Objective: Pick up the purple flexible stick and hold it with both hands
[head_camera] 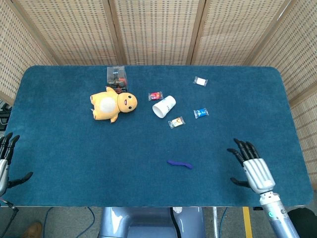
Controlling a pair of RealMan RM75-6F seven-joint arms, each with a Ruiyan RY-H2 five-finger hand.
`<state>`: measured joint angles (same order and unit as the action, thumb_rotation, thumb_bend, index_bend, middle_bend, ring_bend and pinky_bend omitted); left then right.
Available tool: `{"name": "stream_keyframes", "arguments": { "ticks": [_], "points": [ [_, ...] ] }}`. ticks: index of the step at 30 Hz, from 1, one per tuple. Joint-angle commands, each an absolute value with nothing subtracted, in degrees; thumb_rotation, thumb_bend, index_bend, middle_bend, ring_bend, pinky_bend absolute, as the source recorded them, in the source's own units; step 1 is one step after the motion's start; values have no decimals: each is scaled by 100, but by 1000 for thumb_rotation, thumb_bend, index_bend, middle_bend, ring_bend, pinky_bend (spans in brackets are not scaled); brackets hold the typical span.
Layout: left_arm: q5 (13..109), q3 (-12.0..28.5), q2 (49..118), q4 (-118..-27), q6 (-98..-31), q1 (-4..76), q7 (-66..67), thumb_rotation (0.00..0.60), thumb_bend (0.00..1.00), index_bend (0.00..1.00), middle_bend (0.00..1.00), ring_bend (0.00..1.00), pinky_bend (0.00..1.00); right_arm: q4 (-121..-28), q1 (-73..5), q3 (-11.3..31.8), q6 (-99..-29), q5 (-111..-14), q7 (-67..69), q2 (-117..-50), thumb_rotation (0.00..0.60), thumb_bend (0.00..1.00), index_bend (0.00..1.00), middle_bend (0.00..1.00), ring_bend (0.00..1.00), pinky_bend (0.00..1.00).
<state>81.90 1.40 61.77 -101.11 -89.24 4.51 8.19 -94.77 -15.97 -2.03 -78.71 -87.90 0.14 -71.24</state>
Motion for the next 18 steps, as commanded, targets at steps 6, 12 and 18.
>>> {"name": "stream_keyframes", "arguments": {
  "ticks": [6,12,18],
  "points": [
    [8084,214,6212,-10118,-8825,467,874,600,0,0,0,0,0,-10323,-2394,332,-6341,-7387,-628,-7435,600,169,469,0,0,0],
    [7985,261,6244,-10128,-8689,507,957,600,0,0,0,0,0,-10395,-2690,656,-6135,-6372,-1377,-8008,600,262,491,0,0,0],
    [7941,275,6283,-10107,-8622,514,1045,600,0,0,0,0,0,-10115,-2924,793,-6189,-5646,-2016,-8721,600,327,492,0,0,0]
  ]
}}
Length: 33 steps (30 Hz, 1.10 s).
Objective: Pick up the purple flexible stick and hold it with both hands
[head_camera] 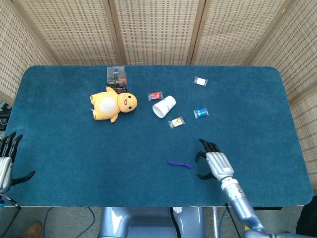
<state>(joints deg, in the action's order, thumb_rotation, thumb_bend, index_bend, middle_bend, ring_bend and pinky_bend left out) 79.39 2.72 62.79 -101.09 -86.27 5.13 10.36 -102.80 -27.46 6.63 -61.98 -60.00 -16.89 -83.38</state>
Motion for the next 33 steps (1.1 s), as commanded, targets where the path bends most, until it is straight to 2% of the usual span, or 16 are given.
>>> {"name": "stream_keyframes", "arguments": {
  "ticks": [1,14,33],
  "points": [
    [7945,275,6285,-10104,-8617,513,1048,600,0,0,0,0,0,-10042,-2963,809,-6192,-5552,-2098,-8830,600,341,495,0,0,0],
    [7901,297,6286,-10081,-8506,516,1022,600,0,0,0,0,0,-9346,-3197,894,-6404,-5149,-2669,-9694,600,439,511,0,0,0],
    [7930,310,6270,-10053,-8438,507,952,600,0,0,0,0,0,-8966,-3253,901,-6398,-4919,-2807,-10034,600,485,525,0,0,0]
  ]
}}
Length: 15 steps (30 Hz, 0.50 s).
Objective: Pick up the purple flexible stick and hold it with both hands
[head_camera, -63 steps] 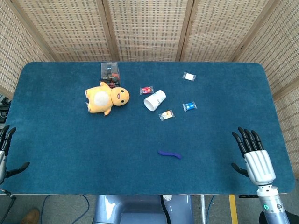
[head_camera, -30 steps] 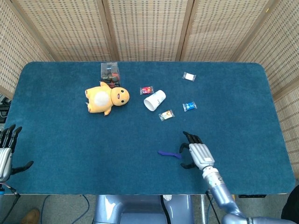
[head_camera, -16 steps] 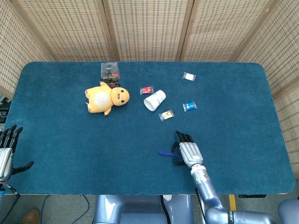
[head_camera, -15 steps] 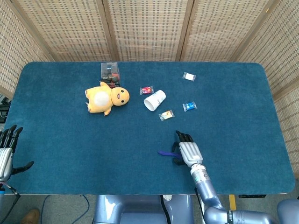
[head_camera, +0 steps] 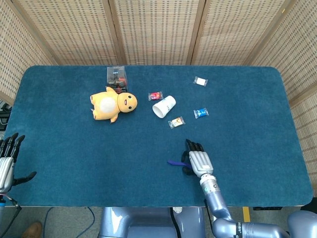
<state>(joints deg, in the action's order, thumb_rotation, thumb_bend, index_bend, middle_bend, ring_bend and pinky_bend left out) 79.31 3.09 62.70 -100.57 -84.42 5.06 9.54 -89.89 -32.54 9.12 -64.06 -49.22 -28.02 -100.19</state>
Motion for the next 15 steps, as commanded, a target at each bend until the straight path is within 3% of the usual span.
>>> {"name": "stream_keyframes", "arguments": {
  "ticks": [1,15],
  "points": [
    [7928,312,6270,-10049,-8432,508,951,600,0,0,0,0,0,-8954,-3250,893,-6393,-4923,-2803,-10041,600,486,526,0,0,0],
    [7921,327,6275,-10036,-8405,510,952,600,0,0,0,0,0,-8742,-3215,883,-6311,-4961,-2665,-10101,600,539,557,0,0,0]
  ]
}}
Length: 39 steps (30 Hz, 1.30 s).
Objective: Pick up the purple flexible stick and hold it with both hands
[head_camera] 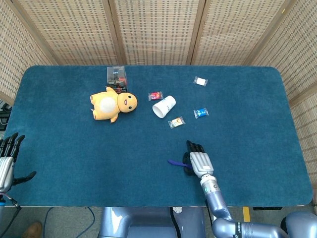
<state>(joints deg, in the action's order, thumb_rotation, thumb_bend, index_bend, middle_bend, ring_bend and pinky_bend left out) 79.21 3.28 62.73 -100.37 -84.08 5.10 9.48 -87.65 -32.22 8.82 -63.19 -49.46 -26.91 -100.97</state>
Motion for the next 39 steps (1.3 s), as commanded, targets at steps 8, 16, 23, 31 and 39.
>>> {"name": "stream_keyframes", "arguments": {
  "ticks": [8,16,23,31,39],
  "points": [
    [7916,324,6295,-10031,-8373,518,987,600,0,0,0,0,0,-8693,-3178,924,-6276,-5066,-2474,-10089,600,566,627,26,0,0],
    [7893,333,6313,-10016,-8342,531,1007,600,0,0,0,0,0,-8800,-3156,1005,-6218,-5035,-2330,-10042,600,571,659,52,0,0],
    [7949,391,6319,-9919,-8216,657,960,600,0,0,0,0,0,-9197,-3242,1264,-6109,-4836,-2266,-9888,600,573,660,61,0,0],
    [8166,623,6195,-9959,-7824,1131,854,600,0,0,0,0,0,-9828,-3606,1897,-5716,-4103,-2169,-9587,600,575,662,64,0,0],
    [8670,876,6365,-9648,-7053,2045,591,600,0,0,0,0,0,-9938,-4234,2645,-5402,-3228,-2061,-9404,600,576,663,66,0,0]
  ]
}}
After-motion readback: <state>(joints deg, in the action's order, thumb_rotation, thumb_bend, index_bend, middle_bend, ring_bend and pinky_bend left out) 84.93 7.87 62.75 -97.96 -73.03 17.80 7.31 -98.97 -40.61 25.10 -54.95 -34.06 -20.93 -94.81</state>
